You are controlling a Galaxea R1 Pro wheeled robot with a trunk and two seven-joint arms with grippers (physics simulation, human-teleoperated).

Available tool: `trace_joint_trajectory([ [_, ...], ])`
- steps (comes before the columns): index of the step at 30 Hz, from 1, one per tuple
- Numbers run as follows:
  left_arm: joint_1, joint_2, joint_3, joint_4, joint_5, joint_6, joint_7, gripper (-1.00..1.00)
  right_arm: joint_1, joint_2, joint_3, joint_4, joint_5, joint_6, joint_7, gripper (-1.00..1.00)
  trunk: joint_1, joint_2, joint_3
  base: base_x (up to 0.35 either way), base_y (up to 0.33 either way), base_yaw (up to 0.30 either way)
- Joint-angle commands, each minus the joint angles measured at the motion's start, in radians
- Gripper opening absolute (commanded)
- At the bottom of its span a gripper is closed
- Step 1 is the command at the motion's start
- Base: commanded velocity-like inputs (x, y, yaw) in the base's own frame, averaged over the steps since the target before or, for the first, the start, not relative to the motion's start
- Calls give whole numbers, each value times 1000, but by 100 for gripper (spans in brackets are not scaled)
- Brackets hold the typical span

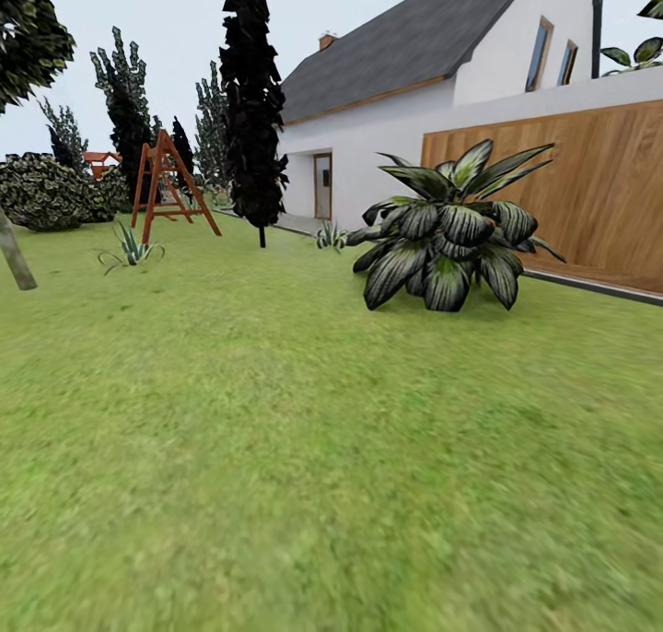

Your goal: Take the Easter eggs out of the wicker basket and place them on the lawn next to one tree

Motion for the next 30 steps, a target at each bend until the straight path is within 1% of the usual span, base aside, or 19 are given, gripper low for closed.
trace_joint_trajectory([
  [1,0,0,1,0,0,0,-4,100,-1,0,0,2,8,0,1,100,1,0,-1,311,183,0],
  [30,0,0,1,0,0,0,-4,100,-1,0,0,2,8,0,2,100,1,0,-1,311,183,0],
])
